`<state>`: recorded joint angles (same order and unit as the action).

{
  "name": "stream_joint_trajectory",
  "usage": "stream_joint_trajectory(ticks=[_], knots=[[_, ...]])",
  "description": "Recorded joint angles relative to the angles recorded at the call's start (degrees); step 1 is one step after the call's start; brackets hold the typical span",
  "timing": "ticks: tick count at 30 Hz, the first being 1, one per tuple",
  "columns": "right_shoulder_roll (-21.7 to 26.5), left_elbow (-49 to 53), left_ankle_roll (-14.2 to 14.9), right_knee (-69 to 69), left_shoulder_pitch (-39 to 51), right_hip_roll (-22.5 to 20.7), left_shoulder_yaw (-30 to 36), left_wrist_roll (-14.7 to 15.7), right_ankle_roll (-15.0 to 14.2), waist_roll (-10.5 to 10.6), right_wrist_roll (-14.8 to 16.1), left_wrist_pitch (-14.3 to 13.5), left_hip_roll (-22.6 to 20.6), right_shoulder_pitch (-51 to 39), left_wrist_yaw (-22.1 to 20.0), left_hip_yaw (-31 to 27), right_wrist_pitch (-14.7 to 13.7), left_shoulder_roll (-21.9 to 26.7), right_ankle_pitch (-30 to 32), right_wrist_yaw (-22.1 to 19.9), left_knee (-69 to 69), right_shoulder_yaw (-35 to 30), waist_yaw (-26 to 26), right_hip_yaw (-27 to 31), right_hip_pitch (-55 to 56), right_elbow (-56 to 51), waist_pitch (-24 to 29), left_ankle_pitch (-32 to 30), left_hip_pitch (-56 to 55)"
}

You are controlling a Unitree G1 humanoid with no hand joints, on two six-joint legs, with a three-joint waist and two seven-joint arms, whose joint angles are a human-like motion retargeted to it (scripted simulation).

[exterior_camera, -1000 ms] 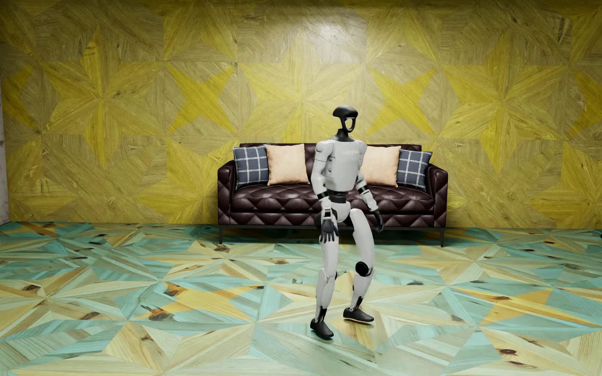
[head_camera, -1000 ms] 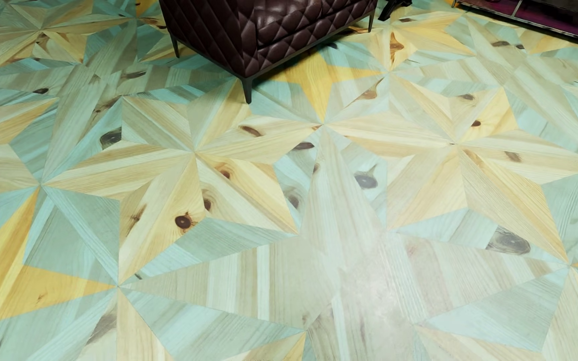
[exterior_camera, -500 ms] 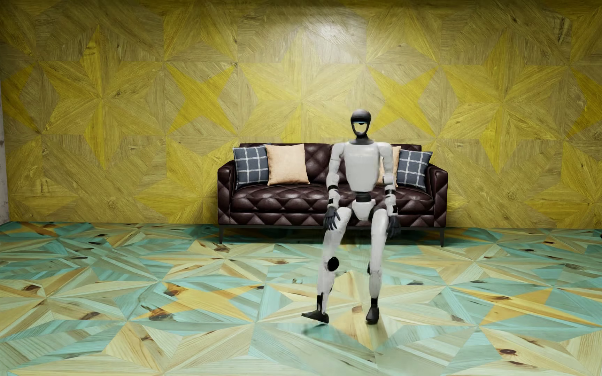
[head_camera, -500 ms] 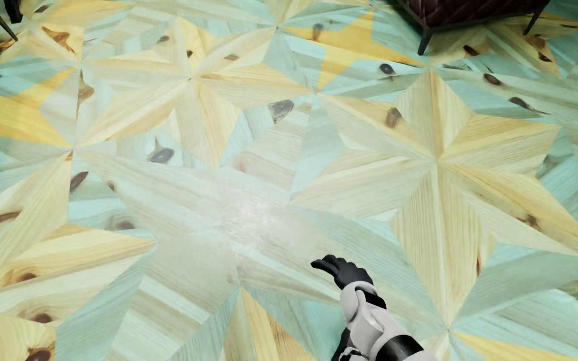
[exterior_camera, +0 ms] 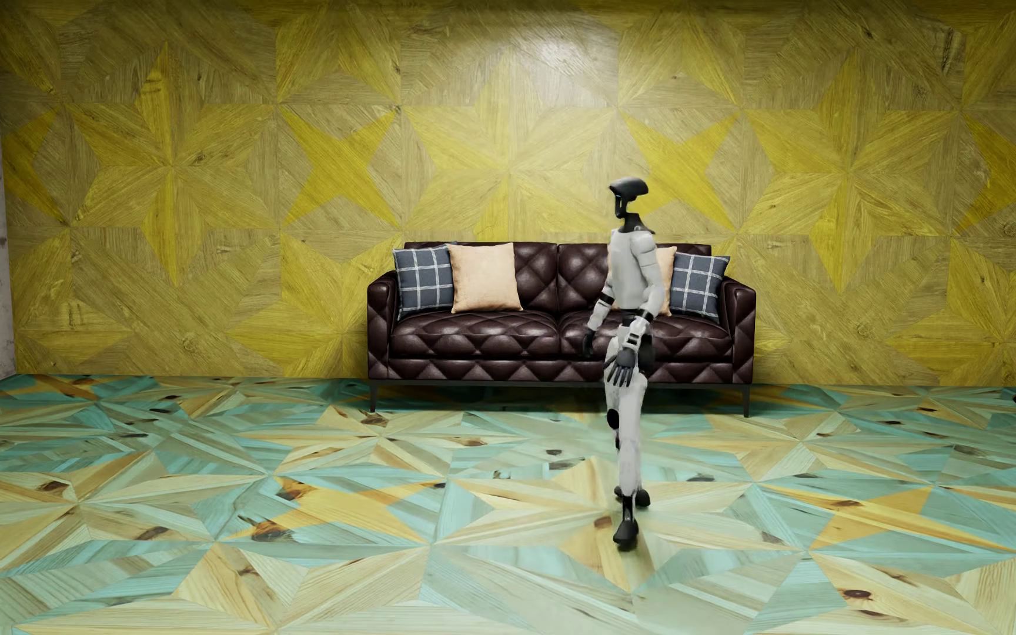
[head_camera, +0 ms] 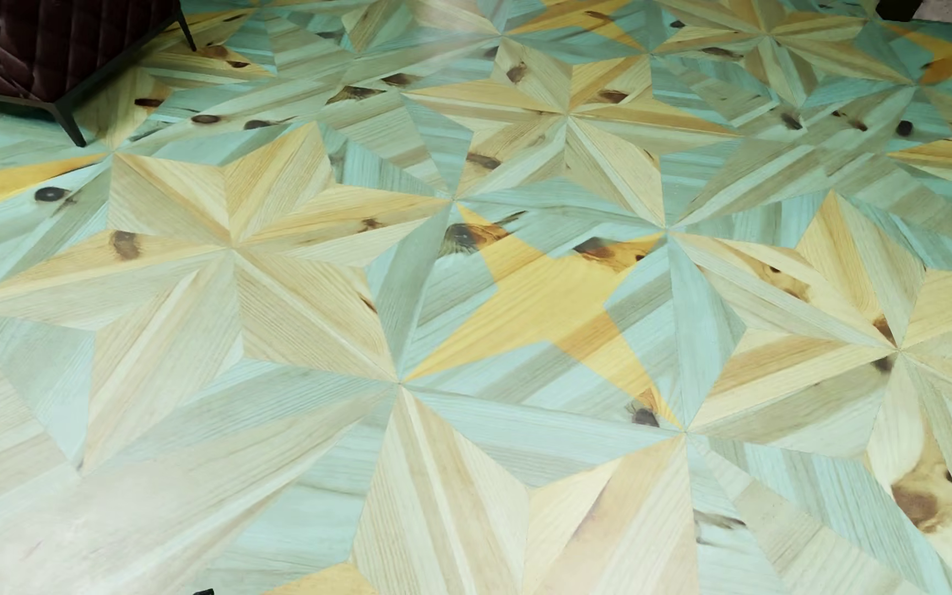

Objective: Approach the sofa

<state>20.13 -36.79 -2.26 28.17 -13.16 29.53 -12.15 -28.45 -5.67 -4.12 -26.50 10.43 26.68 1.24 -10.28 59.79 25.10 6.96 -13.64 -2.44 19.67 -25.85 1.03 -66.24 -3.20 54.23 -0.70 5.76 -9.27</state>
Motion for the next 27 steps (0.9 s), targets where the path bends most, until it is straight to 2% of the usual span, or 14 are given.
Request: stream_joint_trajectory(ticks=[2, 3, 4, 6, 8, 11, 14, 16, 18, 21, 22, 23, 25, 27], knots=[[-2.46, 1.73, -0.85, 0.43, -2.92, -9.01, -5.51, 2.38, 3.13, 1.52, -3.15, 0.76, 8.41, -4.06, -0.85, -6.64, -2.13, -1.9, -3.11, 6.14, 2.66, -4.25, -0.52, 10.84, 6.27, -1.01, 0.52, 7.04, -0.13], [-3.06, 0.98, -3.26, 0.24, -3.82, -13.51, -6.37, 1.78, 4.62, 2.1, -4.02, 1.51, 9.31, -4.9, 0.35, -18.59, -4.14, -2.38, -4.54, 8.98, 3.92, -4.62, -0.16, 15.93, 8.13, -3.57, 0.76, 10.44, -2.66], [-3.65, -0.35, -3.59, -0.66, -4.51, -17.61, -6.03, 0.39, 6.14, 2.54, -3.76, 2.31, 7.22, -5.08, 2.38, -32.64, -6.1, -2.26, -5.54, 9.68, 5.66, -3.08, 0.27, 20.6, 9.15, -6.61, 0.97, 11.67, -5.42], [-4.89, -4.78, 3.95, -1.96, -4.39, -23.9, -3.53, -4.41, 8.62, 3.2, -3.08, 4.31, -3.32, -4.24, 7.45, -57.37, -8.52, -2.23, -6.57, 6.47, 11.44, 1.57, 0.87, 29.63, 10.99, -13.11, 1.24, 11.42, -9.62], [-4.12, -6.26, 6.93, -2.43, -4.47, -28.85, -3.19, -7.42, 10.26, 3.68, -6.67, 5.91, -13.28, -6.69, 11.73, -66.62, -9.69, -3.7, -7.21, 5.76, 17.57, 0.52, 1.0, 38.88, 12.86, -17.0, 1.29, 12.87, -12.89], [-3.65, -3.17, 4.53, -1.87, -6.69, -35.85, -1.32, -10.11, 11.86, 4.61, -11.26, 2.72, -16.08, -14.06, 8.81, -56.39, -9.18, -5.47, -8.8, 5.68, 21.85, -1.17, 1.63, 53.52, 14.11, -18.01, 1.43, 12.82, -19.88], [-4.65, -2.13, 2.8, -2.39, -7.09, -41.08, 2.59, -11.02, 13.09, 5.07, -8.8, 0.83, -18.82, -16.75, 9.05, -47.79, -8.04, -4.24, -10.68, -1.55, 14.33, 1.82, 2.91, 66.33, 11.42, -15.9, 1.38, 6.54, -25.41], [-4.6, -1.98, 10.6, -3.25, -6.09, -42.58, 3.92, -11.18, 13.35, 4.94, -6.41, 1.54, -22.42, -14.92, 11.13, -47.69, -7.09, -2.16, -11.87, -5.55, 2.69, 3.86, 3.26, 72.79, 7.78, -13.96, 1.14, -0.48, -25.91], [-3.88, -1.62, -3.52, -2.62, -5.01, -42.24, 3.18, -11.02, 13.12, 4.71, -3.83, 2.93, -24.56, -10.82, 10.38, -50.52, -5.78, -1.3, -12.26, -6.8, 1.94, 5.51, 3.49, 77.39, 3.9, -11.24, 0.88, -3.17, -24.9], [-3.9, -1.64, -4.44, 10.2, -2.64, -41.75, -3.03, -6.93, 9.06, 4.16, 0.85, 4.53, -21.66, -3.04, 3.3, -46.66, -0.03, -3.52, -1.06, -7.55, 11.86, 8.18, 3.73, 79.52, 3.99, -2.19, 1.61, 6.57, -21.22], [-3.89, -1.99, -4.21, 17.39, -1.56, -41.81, -4.35, -5.01, -4.16, 4.19, 0.93, 4.82, -20.73, -1.42, 1.74, -44.32, 1.99, -4.62, 5.56, -6.26, 11.78, 7.36, 3.78, 81.1, 6.93, 2.01, 1.71, 8.59, -18.71], [-2.86, -2.96, -3.93, 27.06, -0.84, -42.14, -3.64, -4.72, -8.34, 4.21, -1.42, 3.71, -19.79, -0.16, 2.11, -41.1, 2.53, -4.62, 11.1, -1.42, 10.72, 3.25, 4.37, 78.23, 11.68, 5.87, 1.81, 10.15, -15.65], [-1.28, -5.19, -3.18, 43.63, 2.38, -37.38, 1.07, -7.39, -8.59, 3.72, -6.9, 1.26, -19.36, 3.41, 4.36, -36.14, 0.35, -2.6, 11.57, 9.34, 8.67, -5.9, 4.79, 74.42, 22.88, 7.4, 2.2, 12.77, -9.68], [-1.24, -8.22, -2.21, 50.3, 7.52, -27.65, 6.21, -11.44, -4.5, 2.74, -4.02, 1.48, -20.93, 9.53, 7.04, -34.05, -1.47, -0.11, 9.95, 8.86, 5.91, -2.34, 3.03, 68.77, 32.79, 2.78, 2.6, 14.6, -4.09]])
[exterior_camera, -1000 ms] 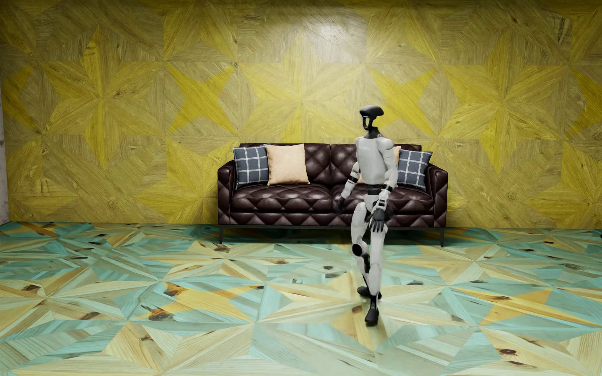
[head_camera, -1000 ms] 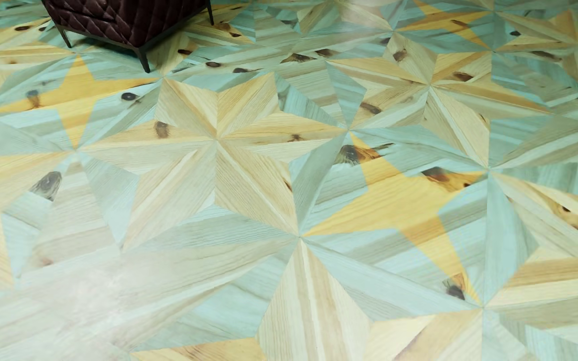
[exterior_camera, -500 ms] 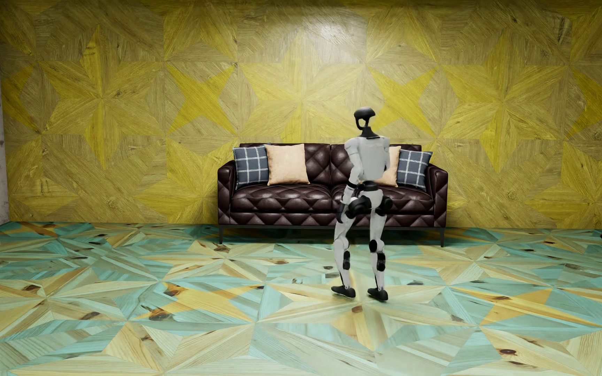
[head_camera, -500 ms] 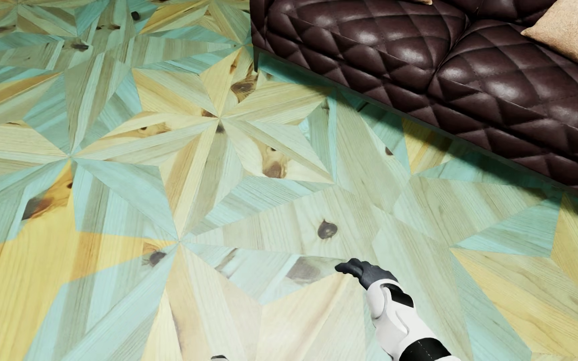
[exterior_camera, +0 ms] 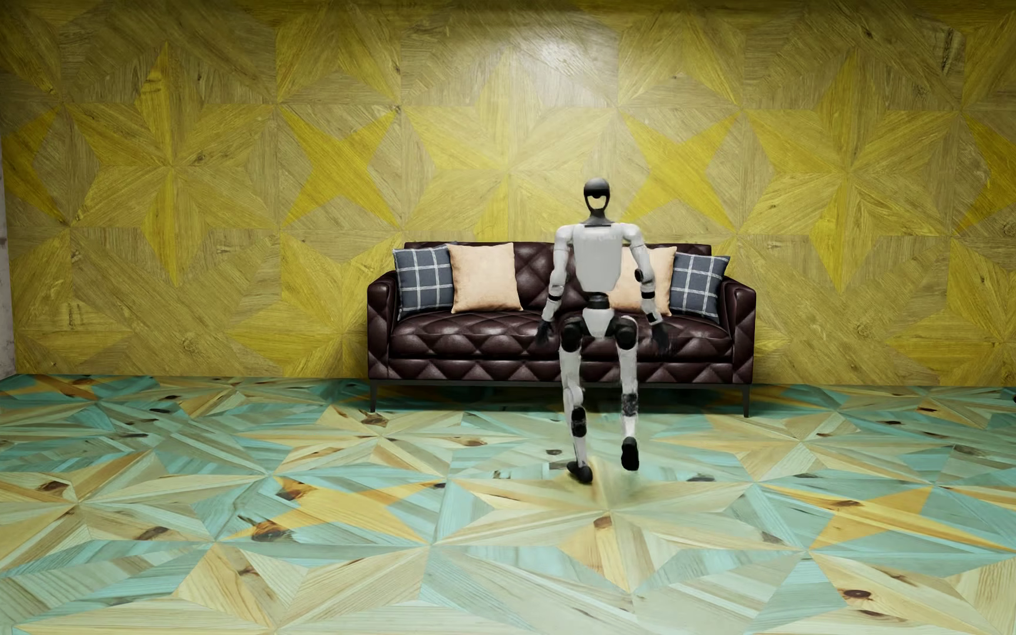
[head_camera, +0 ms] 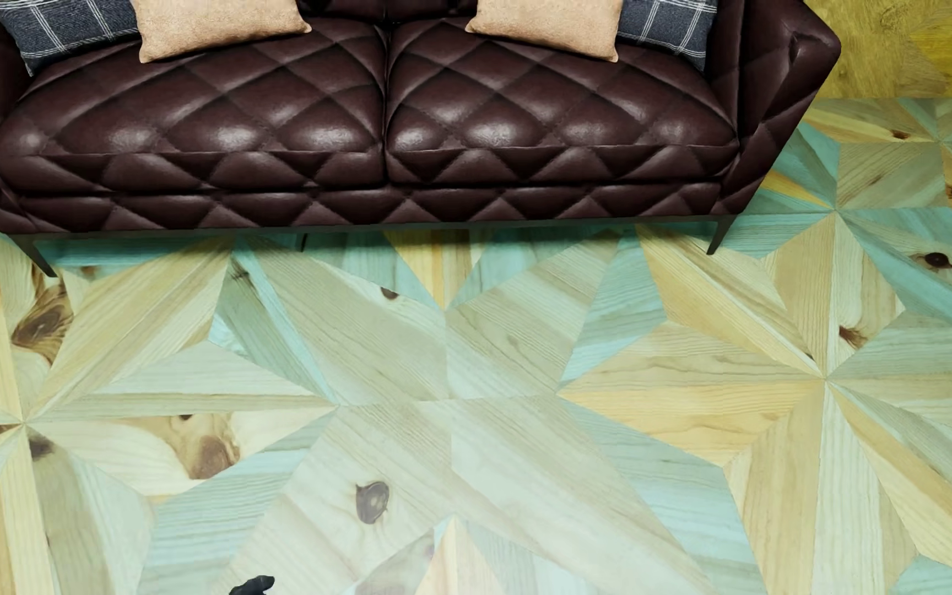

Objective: Approach the sofa

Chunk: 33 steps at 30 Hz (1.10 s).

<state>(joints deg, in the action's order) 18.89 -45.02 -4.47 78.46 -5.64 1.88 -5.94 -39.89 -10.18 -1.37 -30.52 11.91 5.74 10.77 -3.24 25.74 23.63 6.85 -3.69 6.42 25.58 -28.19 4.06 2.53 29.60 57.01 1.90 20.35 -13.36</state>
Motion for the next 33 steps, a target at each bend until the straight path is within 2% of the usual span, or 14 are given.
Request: stream_joint_trajectory(ticks=[2, 4, 7, 8, 9, 12, 13, 15, 16, 19, 24, 26, 29, 33], knots=[[-3.53, -2.22, 1.3, -4.62, 5.83, 4.48, 4.35, -3.17, 7.42, -0.84, 5.96, 1.2, -1.98, 7.02, 1.69, -0.38, -1.35, 1.22, -2.08, -7.18, -1.47, 8.91, -3.1, -6.15, 6.43, -5.69, 0.07, 2.04, 3.83], [-8.0, -2.56, 2.06, -19.68, 11.18, 4.58, 7.3, -4.13, 7.9, -1.27, 8.04, 0.81, -3.73, 12.97, 2.14, -2.3, -2.43, 0.86, -2.37, -11.17, -0.84, 14.49, -5.96, -11.57, 9.06, -10.03, -0.24, 4.84, 6.01], [-14.68, 0.07, 4.4, -56.03, 15.94, 1.3, 10.11, -2.61, 4.14, -1.59, 5.13, -1.75, -6.25, 16.74, 0.68, -5.4, -1.32, -1.4, 2.39, -9.87, -2.67, 17.45, -8.57, -15.89, 5.95, -12.25, -1.73, 8.45, 9.97], [-16.37, 1.56, 5.5, -60.77, 16.16, 1.07, 11.08, -1.77, 14.8, -1.56, 3.95, -2.96, -6.49, 16.49, 0.27, -6.57, -0.72, -1.92, 6.96, -7.36, -3.38, 16.86, -8.95, -18.22, 3.59, -11.36, -2.27, 8.81, 11.65], [-17.63, 3.11, 7.08, -59.99, 15.99, 0.98, 12.26, -1.13, 20.94, -1.34, 2.48, -4.18, -5.68, 15.26, -0.06, -8.42, -0.43, -2.08, 6.67, -4.29, -1.43, 15.24, -9.14, -19.54, 2.51, -9.62, -2.47, 8.34, 12.41], [-16.6, 5.5, 12.51, -51.65, 9.73, 0.83, 10.89, 2.58, 18.89, 0.34, -4.84, -4.99, -0.59, 6.59, -2.02, -13.46, 1.48, -4.2, -1.89, 2.87, 22.98, 8.26, -8.85, -19.94, -0.04, -3.43, -1.75, -7.98, 4.87], [-15.59, 4.56, 11.84, -50.67, 8.8, 1.12, 12.19, 1.66, 18.76, 0.65, -7.1, -4.15, 0.04, 4.11, 1.12, -17.18, 1.11, -3.71, -4.17, 3.35, 33.27, 6.78, -8.1, -21.19, -1.88, -4.19, -1.54, -14.05, -0.19], [-13.46, 2.79, 10.39, -49.76, 8.0, 0.09, 13.08, -1.72, 17.94, 1.67, -8.4, -2.54, 2.98, -0.7, 6.64, -21.73, -0.73, -1.07, -8.09, -1.72, 48.97, 7.61, -6.32, -22.75, -6.31, -7.56, -1.06, -15.68, -9.35], [-12.29, 2.02, 8.75, -49.15, 6.42, -0.79, 10.22, -1.61, 17.37, 2.32, -7.54, -1.57, 4.99, -3.81, 4.63, -22.09, -1.63, -0.82, -9.92, -6.57, 52.32, 9.09, -5.4, -22.52, -8.48, -8.16, -0.87, -14.48, -12.99], [-7.3, 1.24, 10.13, -50.62, -0.31, -3.26, -1.03, 4.38, 15.93, 3.45, -7.43, 1.68, 7.14, -16.19, -2.89, -20.95, -1.1, -2.03, -13.54, -11.16, 43.2, 9.12, -3.04, -19.96, -15.12, -6.44, -0.73, -11.02, -20.18], [-3.09, -0.34, 7.34, -54.33, -11.46, -6.1, -4.73, 4.27, 12.9, 4.35, -6.04, 3.86, 7.28, -30.19, -0.24, -12.28, -6.61, 1.1, -18.67, -13.56, -6.83, 7.8, -0.98, -12.23, -22.65, -14.14, -2.13, -19.64, -15.9], [-2.87, -2.78, 2.52, -51.21, -14.47, -4.73, -5.02, 3.9, 11.52, 4.07, -5.01, 4.94, 7.5, -31.37, 0.21, -9.27, -8.15, -0.68, -20.49, -14.87, -5.07, 7.38, -1.07, -9.73, -23.39, -17.58, -2.17, -18.15, -13.92], [-6.68, -5.93, 3.17, -37.29, -13.75, -0.95, -1.56, -0.34, 10.03, 2.12, -2.12, 6.81, 6.76, -24.2, 5.71, -7.12, -8.57, -1.6, -13.99, -18.26, 0.3, 11.41, -1.18, -8.75, -19.08, -23.01, -1.18, -12.45, -12.13], [-6.61, 0.87, 2.66, -12.14, -10.33, 6.1, -3.62, 0.27, 2.05, -0.87, -8.39, 2.5, 3.78, -16.69, 2.75, -2.32, -8.6, -5.14, -4.0, -6.32, -1.06, 4.21, -0.78, -5.28, -4.51, -18.45, 0.3, -8.33, -7.28]])
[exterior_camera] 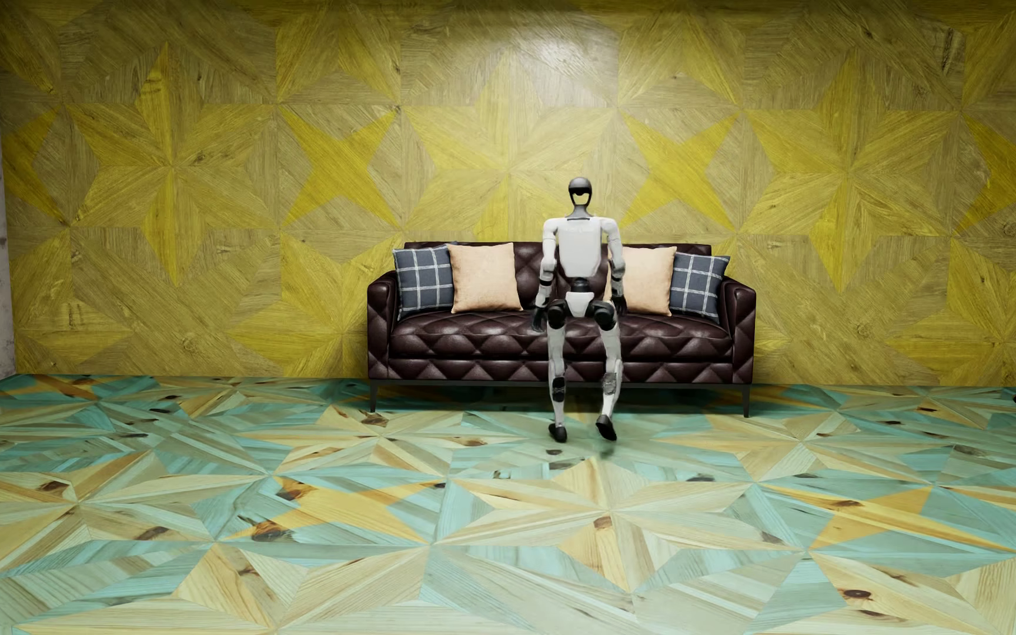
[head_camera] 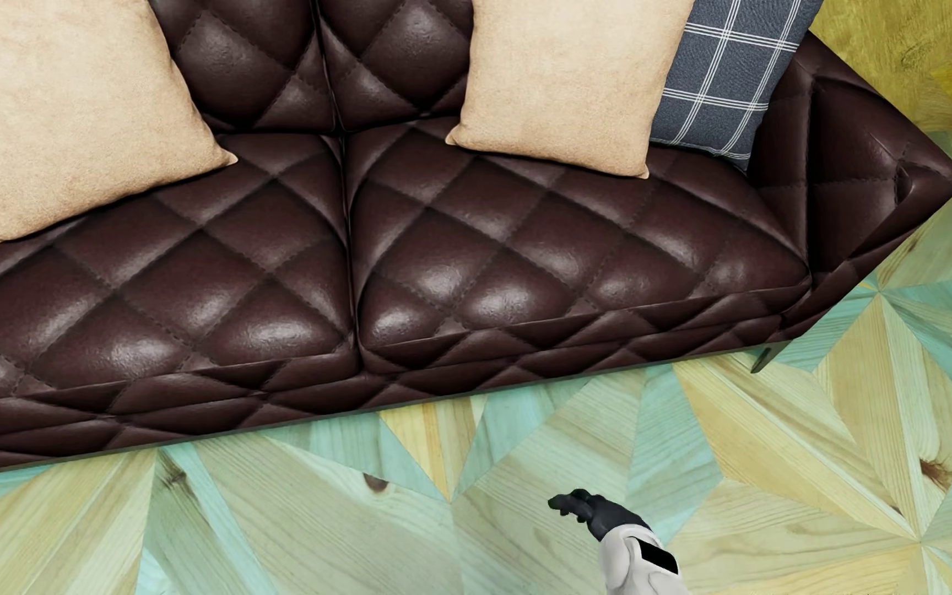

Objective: Approach the sofa

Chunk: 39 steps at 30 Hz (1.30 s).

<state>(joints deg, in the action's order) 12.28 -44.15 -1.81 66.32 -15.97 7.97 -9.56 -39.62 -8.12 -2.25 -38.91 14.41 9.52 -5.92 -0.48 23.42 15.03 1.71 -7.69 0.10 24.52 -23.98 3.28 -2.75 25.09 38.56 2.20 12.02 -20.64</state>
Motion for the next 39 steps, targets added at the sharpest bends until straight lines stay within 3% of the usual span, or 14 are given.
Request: stream_joint_trajectory(ticks=[4, 6, 7, 8, 10, 13, 15, 19, 23, 27, 31, 35, 37, 39], knots=[[-2.9, 5.39, 0.98, -3.07, 7.96, 11.56, -1.24, 1.41, 8.71, -3.01, 4.65, -3.91, -3.63, 6.1, -6.04, -1.75, 10.46, -0.71, -6.1, 1.65, -2.19, 0.93, -0.95, -11.36, 4.82, 17.56, 1.18, 1.29, 2.52], [-1.12, 8.06, 1.9, -15.45, 10.83, 9.02, -0.94, 1.94, 8.08, -3.95, 5.14, -7.14, -4.64, 8.9, -6.29, -3.19, 10.77, -0.68, -7.87, 8.36, -2.9, -2.02, -1.68, -10.84, 5.34, 20.55, 1.36, 2.02, 3.2], [0.99, 9.45, 2.37, -25.23, 11.74, 6.84, -0.76, 2.2, 6.35, -4.34, 3.97, -8.87, -5.02, 11.03, -6.37, -3.9, 8.39, -0.54, -7.32, 10.05, -3.12, -4.24, -1.97, -9.43, 4.41, 19.48, 1.3, 2.37, 3.45], [1.62, 10.8, 2.69, -34.44, 12.33, 4.57, -0.29, 1.94, 7.71, -4.58, 4.22, -10.1, -4.96, 13.1, -6.4, -4.74, 7.3, 0.08, -1.48, 9.09, -5.16, -4.04, -2.24, -8.56, 2.69, 17.75, 1.1, 1.78, 4.18], [0.6, 12.59, 3.43, -38.17, 12.61, 4.15, 0.0, 2.05, 8.6, -4.81, 8.05, -11.35, -4.82, 16.4, -6.14, -6.22, 8.05, 0.59, -2.3, 2.9, -5.11, 1.0, -2.52, -10.34, 0.35, 14.68, 0.95, 1.86, 4.02], [-0.82, 11.88, 4.88, -38.97, 10.25, 2.46, -2.37, 2.91, 8.39, -3.85, 8.09, -9.35, -2.28, 13.9, -6.82, -7.4, 8.21, -0.07, -2.67, 0.7, -1.24, -0.81, -2.7, -11.86, -0.93, 14.15, 1.1, 3.61, 2.73], [-0.99, 8.04, 5.97, -39.29, 9.07, 0.61, -1.8, 2.01, 9.14, -2.81, 5.71, -6.38, 0.21, 9.22, -5.61, -8.48, 7.89, 0.74, -3.76, 2.74, 3.39, -4.38, -2.58, -12.72, -1.9, 13.15, 1.16, 4.94, 1.04], [-3.44, -0.13, 9.54, -38.08, 6.37, -2.47, -1.37, -0.97, 10.0, -0.3, 4.83, 1.25, 4.99, -0.5, -0.63, -14.4, 6.8, 1.87, -5.98, -2.52, 21.68, -5.11, -1.77, -13.71, -3.13, 10.6, 1.62, 0.46, -8.04], [-2.64, -3.16, 14.89, -37.88, 1.85, -3.39, -2.68, -0.63, 9.48, 2.16, 3.88, 1.97, 2.19, -7.41, 0.9, -23.28, 3.25, 0.95, -7.04, -4.68, 22.88, -6.46, -0.89, -13.89, -3.93, 6.57, 1.24, 5.49, -11.1], [-0.72, -2.61, 8.27, -41.32, -0.75, -2.36, -2.34, -0.83, 8.26, 3.86, 4.56, 0.67, -0.57, -8.59, 2.65, -21.34, 2.39, -0.33, -6.07, -5.51, 5.24, -5.53, -1.0, -13.98, -6.46, 4.79, -0.4, 7.73, -2.53], [-1.74, -0.65, 7.56, -41.03, 2.66, 1.61, -1.25, -2.72, 6.85, 3.78, 7.69, 0.5, -4.51, -3.67, 3.09, -21.59, 5.29, 1.43, -6.57, -7.23, -0.38, -0.9, -1.34, -15.32, -8.27, 7.09, -1.17, 5.08, 1.19], [-2.61, 6.63, 6.53, -41.85, 4.94, 4.21, -4.72, 1.67, 5.45, 3.09, 5.88, -2.87, -7.27, 0.69, -5.03, -21.06, 6.72, 0.66, -6.54, -1.3, -4.73, -7.84, -1.5, -15.26, -10.69, 14.08, -1.82, 4.22, 5.39], [-3.39, 9.12, 6.04, -42.93, 5.13, 4.7, -4.71, 3.52, 4.9, 2.78, 5.12, -4.14, -7.93, 3.22, -5.57, -20.59, 6.43, 0.84, -6.23, 1.54, -5.97, -11.5, -1.5, -15.0, -11.72, 16.77, -2.2, 4.07, 6.69], [-4.96, 9.53, 5.51, -43.8, 5.58, 4.91, -4.01, 3.52, 4.39, 2.53, 11.8, -4.86, -8.28, 7.68, -4.73, -19.96, 6.62, 1.19, -6.02, -5.8, -5.91, -5.17, -1.61, -14.38, -12.18, 15.12, -2.5, 4.45, 7.02]])
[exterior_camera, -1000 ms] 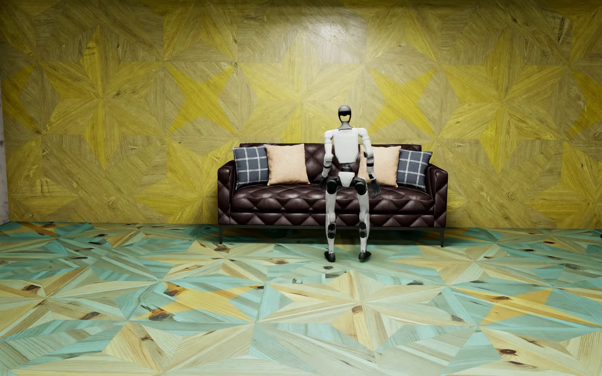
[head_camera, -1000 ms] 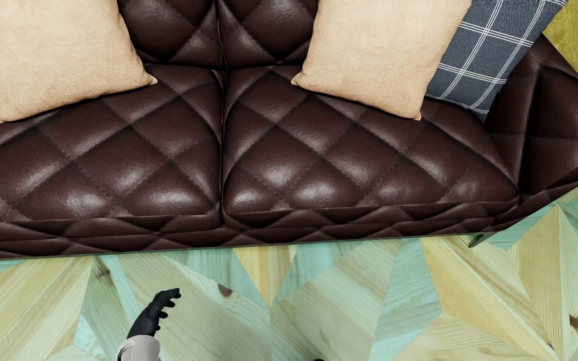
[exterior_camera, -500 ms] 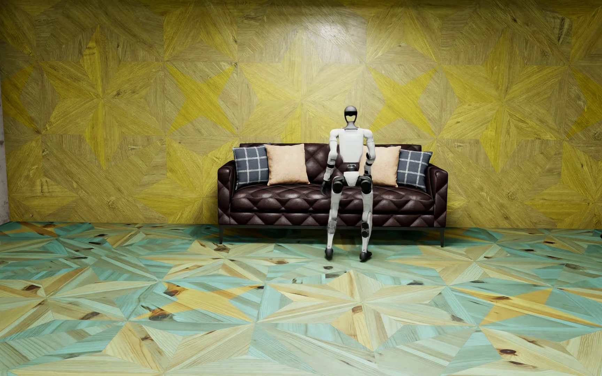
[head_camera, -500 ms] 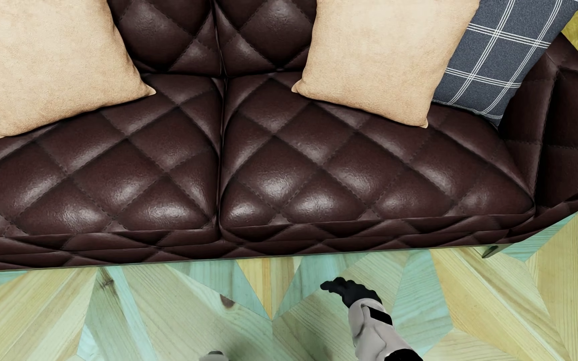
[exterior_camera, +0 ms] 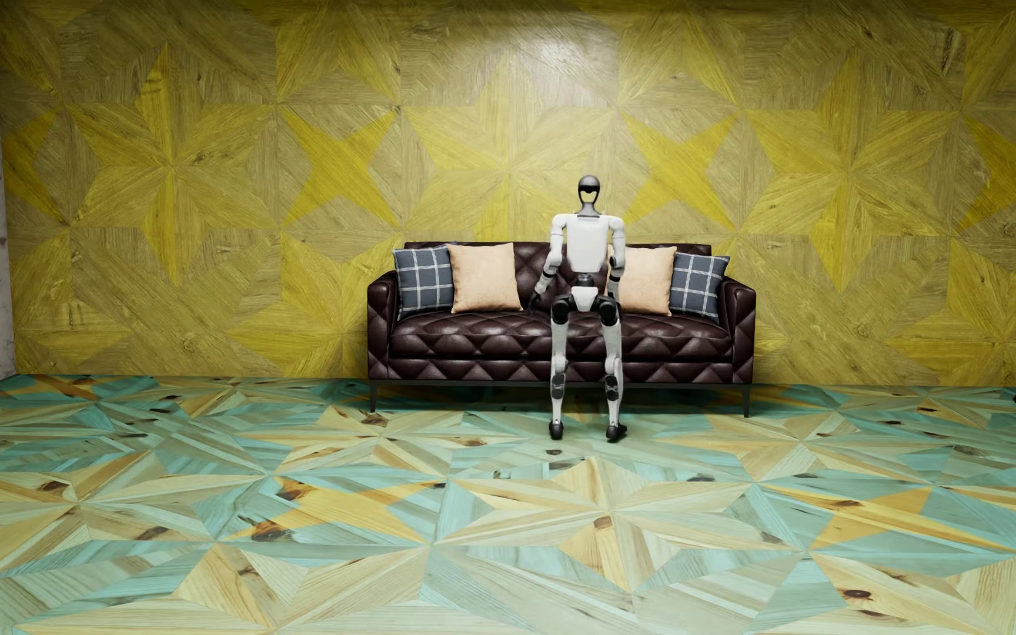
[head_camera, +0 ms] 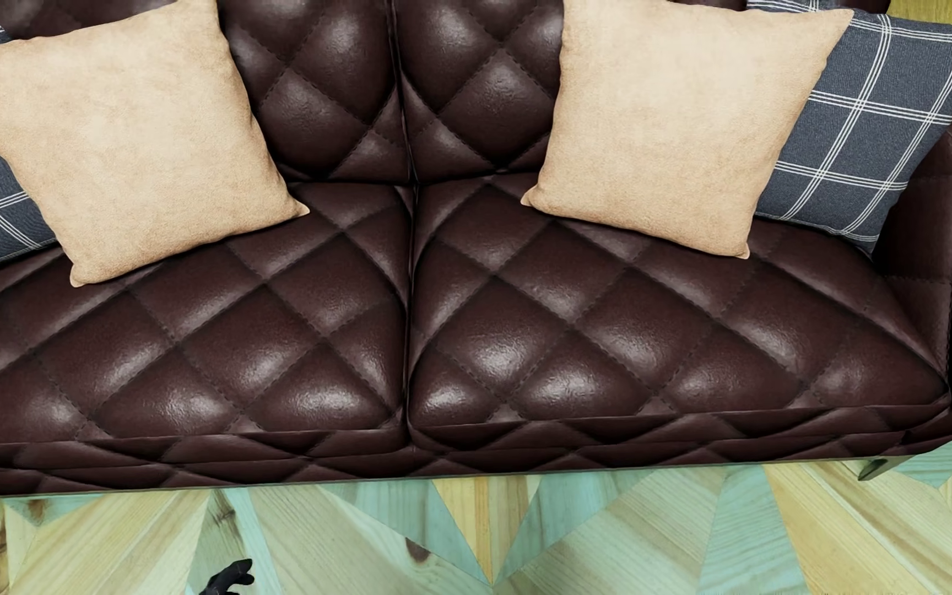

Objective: Approach the sofa

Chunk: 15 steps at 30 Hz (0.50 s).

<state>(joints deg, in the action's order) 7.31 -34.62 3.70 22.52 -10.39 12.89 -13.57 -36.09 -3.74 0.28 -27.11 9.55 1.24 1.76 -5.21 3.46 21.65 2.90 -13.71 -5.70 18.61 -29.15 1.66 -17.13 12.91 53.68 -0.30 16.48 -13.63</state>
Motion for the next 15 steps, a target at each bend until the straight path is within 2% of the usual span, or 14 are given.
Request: stream_joint_trajectory(ticks=[1, 3, 7, 9, 11, 15], knots=[[-0.39, -0.43, -0.23, -0.3, 0.29, -0.01, 0.19, 0.0, -0.22, -0.11, 2.18, 0.21, -0.03, 1.89, 0.31, 0.45, -0.27, -0.19, 0.15, -3.09, 0.31, 2.1, -0.12, 0.46, -0.02, -1.21, -0.09, 0.3, -0.03], [0.4, -2.21, -0.65, -0.6, 0.43, -0.16, 0.61, -0.3, -0.58, -0.3, 2.94, 1.02, 0.09, 3.45, 0.59, 1.79, -0.75, -0.85, 0.42, -2.81, 0.55, 2.12, -0.48, 1.83, 0.27, -3.0, -0.2, 0.72, 0.15], [3.26, -7.8, -1.23, -0.41, 0.94, -1.06, 3.4, -2.8, -1.01, -0.72, -1.51, 3.88, 0.9, 0.24, 3.6, 5.28, 0.46, -2.19, 0.9, 3.27, 0.37, -3.03, -1.01, 5.44, 1.64, -3.5, -0.19, 1.51, 0.94], [3.75, -9.74, -1.38, -0.46, 0.95, -1.66, 4.32, -3.81, -1.12, -0.89, -3.31, 4.96, 1.46, -1.76, 5.16, 6.65, 0.97, -2.44, 1.11, 4.9, 0.91, -4.28, -0.98, 6.89, 2.02, -3.31, -0.13, 2.1, 1.06], [3.63, -10.56, -1.44, -0.68, 0.89, -2.19, 4.33, -4.1, -1.16, -1.02, -3.65, 5.47, 1.97, -2.78, 5.44, 7.57, 1.05, -2.71, 1.23, 4.39, 1.51, -3.77, -0.85, 7.85, 2.18, -4.08, -0.06, 2.49, 1.16], [3.12, -10.47, -1.58, -0.6, 0.24, -2.75, 3.95, -4.31, -1.17, -1.23, -3.48, 4.76, 2.49, -3.34, 4.79, 8.53, -0.44, -2.26, 1.21, 2.85, 1.64, -3.62, -0.47, 8.79, 2.44, -5.59, -0.03, 2.87, 1.38]])
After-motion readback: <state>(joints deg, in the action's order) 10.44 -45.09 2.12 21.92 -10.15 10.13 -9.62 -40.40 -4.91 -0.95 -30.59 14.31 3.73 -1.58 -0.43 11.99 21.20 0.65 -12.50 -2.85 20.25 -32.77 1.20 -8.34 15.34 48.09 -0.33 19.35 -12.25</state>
